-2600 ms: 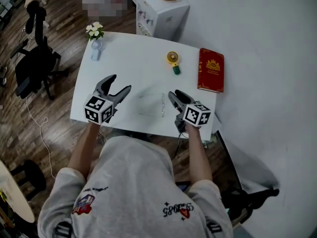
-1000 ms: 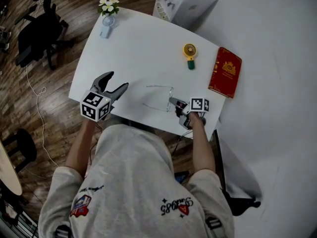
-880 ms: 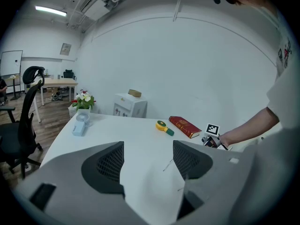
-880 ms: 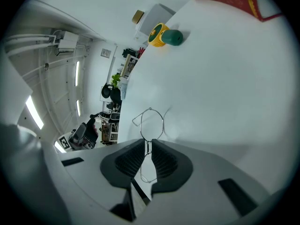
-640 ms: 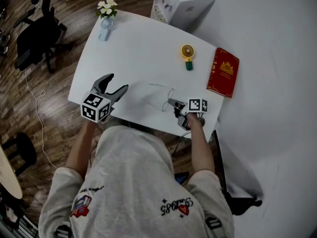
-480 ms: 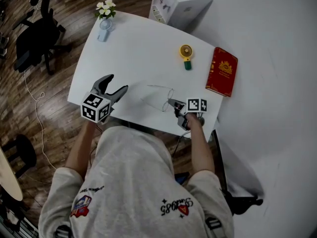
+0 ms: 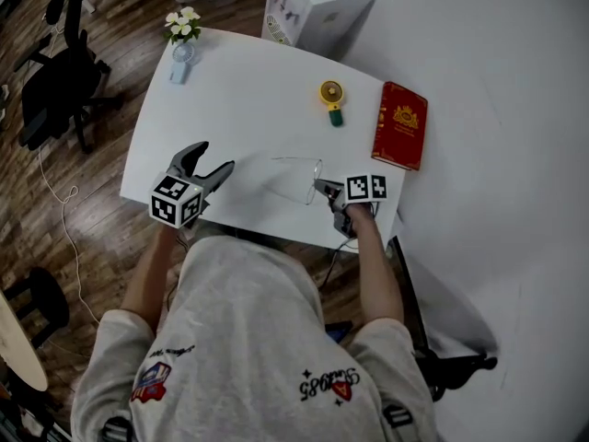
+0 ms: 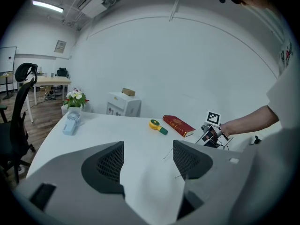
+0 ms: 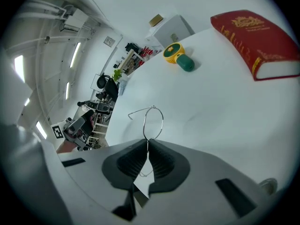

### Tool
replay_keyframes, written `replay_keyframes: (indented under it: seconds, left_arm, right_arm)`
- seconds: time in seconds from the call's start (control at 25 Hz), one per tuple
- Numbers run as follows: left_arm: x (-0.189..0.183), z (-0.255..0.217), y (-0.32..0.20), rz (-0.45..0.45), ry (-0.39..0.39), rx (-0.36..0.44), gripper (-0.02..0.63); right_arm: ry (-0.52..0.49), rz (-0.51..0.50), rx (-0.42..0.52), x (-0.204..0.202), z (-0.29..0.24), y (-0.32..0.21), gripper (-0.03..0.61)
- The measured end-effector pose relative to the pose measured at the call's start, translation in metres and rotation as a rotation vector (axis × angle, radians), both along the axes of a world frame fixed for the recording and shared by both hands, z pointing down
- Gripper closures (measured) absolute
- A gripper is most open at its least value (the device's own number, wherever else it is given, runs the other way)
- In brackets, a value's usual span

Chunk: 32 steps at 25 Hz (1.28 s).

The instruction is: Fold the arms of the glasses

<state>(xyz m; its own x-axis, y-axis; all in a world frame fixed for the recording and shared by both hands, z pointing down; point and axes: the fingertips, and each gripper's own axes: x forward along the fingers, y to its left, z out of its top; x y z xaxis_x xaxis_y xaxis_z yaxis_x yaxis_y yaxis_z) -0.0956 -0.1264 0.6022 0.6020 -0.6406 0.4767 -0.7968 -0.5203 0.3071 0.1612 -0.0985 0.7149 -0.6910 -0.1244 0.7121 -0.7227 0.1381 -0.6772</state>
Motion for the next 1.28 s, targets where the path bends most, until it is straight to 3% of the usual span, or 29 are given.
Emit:
replay_keyframes:
  seconds: [0.24,0.36,0.56,0.72,0.8,1.04,1.2,1.28]
  left_arm:
    - [0.011,-0.003,0.002,0.018,0.035,-0.006,0.290]
    - [0.020,-0.002,0.005,0.027,0.090,-0.035,0.290]
    - [0.033,0.005,0.011,0.023,0.198,-0.138,0.290]
    - [0.057,0.026,0.032,0.098,0.269,-0.301,0.290]
    - [0.066,0.028,0.039,0.112,0.315,-0.339,0.290]
    - [0.078,0.011,0.020,0.190,0.280,-0.233,0.290]
    - [0.089,-0.013,0.005,0.307,0.283,-0.182,0.291]
    - [0.099,-0.018,0.007,0.413,0.276,-0.191,0.291]
  right_arm:
    - [0.013,0.008,0.040,0.010,-0.032,-0.008,0.560]
    - [0.032,-0.015,0.064,0.010,-0.047,-0.016,0.560]
    - [0.035,-0.007,0.095,0.009,-0.070,-0.030,0.560]
    - [0.032,0.013,0.065,0.009,-0.072,-0.030,0.560]
    - [0.029,0.012,0.053,0.006,-0.072,-0.028,0.560]
    - [-0.001,-0.072,0.048,-0.014,-0.083,-0.015,0.560]
    - [-0.015,-0.132,0.044,-0.029,-0.093,-0.004,0.560]
    - [-0.017,-0.162,0.046,-0.035,-0.098,0.001,0.560]
